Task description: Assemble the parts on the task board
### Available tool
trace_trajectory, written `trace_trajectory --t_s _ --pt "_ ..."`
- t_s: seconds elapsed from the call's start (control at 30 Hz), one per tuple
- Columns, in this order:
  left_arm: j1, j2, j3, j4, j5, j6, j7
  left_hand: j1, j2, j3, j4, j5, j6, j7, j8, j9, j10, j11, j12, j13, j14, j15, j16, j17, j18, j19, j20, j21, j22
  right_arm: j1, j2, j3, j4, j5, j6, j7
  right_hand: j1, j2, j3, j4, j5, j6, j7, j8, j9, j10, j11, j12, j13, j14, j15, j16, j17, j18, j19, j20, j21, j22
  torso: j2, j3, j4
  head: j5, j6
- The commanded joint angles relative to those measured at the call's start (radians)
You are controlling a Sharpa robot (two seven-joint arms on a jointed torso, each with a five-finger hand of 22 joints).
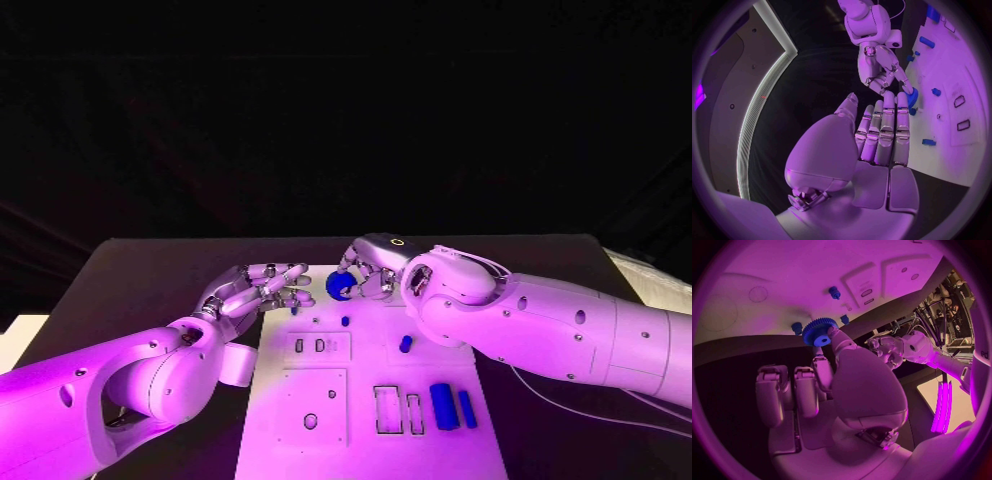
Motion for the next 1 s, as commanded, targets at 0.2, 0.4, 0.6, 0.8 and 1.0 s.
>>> trace_trajectory --t_s 0.2,0.4,0.6,0.8,1.0 --pt "0.001 0.002 0.001 0.001 0.002 0.019 0.007 0.005 0.002 -0.001 -0.006 0.0 -0.002 0.005 -0.003 -0.001 -0.002 0.008 -0.003 -0.001 -0.005 0.003 -0.004 0.002 0.01 0.007 -0.001 0.006 0.001 -0.012 0.047 -0.008 -0.047 -0.018 0.03 -0.016 -0.009 0.002 0.012 0.003 -0.01 0.033 -0.019 -0.007 0.004 0.0 -0.007 -0.013 -0.01 0.077 -0.004 -0.005 0.135 -0.012 0.035 -0.005 0.004 0.162 0.001 0.0012 -0.0027 0.007 -0.005" --pt "0.001 0.003 0.001 0.002 0.002 0.02 0.007 0.005 0.002 -0.001 -0.006 0.0 -0.002 0.005 -0.003 -0.001 -0.002 0.008 -0.003 -0.001 -0.005 0.003 -0.004 0.002 0.01 0.007 -0.001 0.006 0.001 -0.018 0.069 -0.013 -0.085 -0.032 0.036 -0.031 -0.014 -0.003 0.016 0.004 -0.014 0.027 -0.016 -0.013 0.002 -0.007 -0.005 -0.028 -0.02 0.076 -0.003 -0.009 0.128 -0.011 0.032 -0.004 0.002 0.157 0.0 0.0018 -0.0024 0.007 -0.006" --pt "0.001 0.002 0.001 0.001 0.002 0.02 0.007 0.005 0.002 -0.001 -0.006 0.0 -0.002 0.005 -0.003 -0.001 -0.002 0.008 -0.003 -0.001 -0.005 0.003 -0.004 0.002 0.01 0.007 -0.001 0.006 0.001 -0.022 0.08 -0.015 -0.105 -0.042 0.043 -0.038 -0.02 -0.011 0.023 0.004 -0.018 0.017 -0.011 -0.022 -0.001 -0.016 -0.001 -0.044 -0.029 0.075 0.0 -0.012 0.125 -0.01 0.03 -0.001 0.001 0.155 0.0 0.0019 -0.0039 0.007 -0.007" --pt "0.001 0.002 0.001 0.002 0.002 0.021 0.006 0.005 0.002 -0.001 -0.006 0.0 -0.002 0.005 -0.003 -0.001 -0.002 0.008 -0.003 -0.001 -0.005 0.003 -0.004 0.002 0.01 0.007 -0.001 0.006 0.001 -0.024 0.087 -0.017 -0.114 -0.047 0.04 -0.037 -0.032 -0.027 0.032 0.005 -0.031 -0.035 0.007 -0.043 -0.015 -0.029 0.013 -0.068 -0.042 0.074 0.011 -0.015 0.12 -0.009 0.025 0.007 -0.002 0.148 0.0 0.0019 -0.0043 0.006 -0.007" --pt "0.001 0.002 0.001 0.003 0.002 0.021 0.005 0.005 0.002 -0.001 -0.006 0.0 -0.002 0.005 -0.003 -0.001 -0.002 0.008 -0.003 -0.001 -0.005 0.003 -0.004 0.002 0.01 0.007 -0.001 0.006 0.001 -0.025 0.098 -0.02 -0.123 -0.043 0.033 -0.029 -0.058 -0.055 0.02 0.014 -0.075 -0.153 0.031 -0.044 -0.027 -0.063 0.037 -0.131 -0.086 0.071 0.032 -0.023 0.11 -0.006 0.015 0.026 -0.008 0.135 0.001 0.0019 -0.0028 0.007 -0.007"
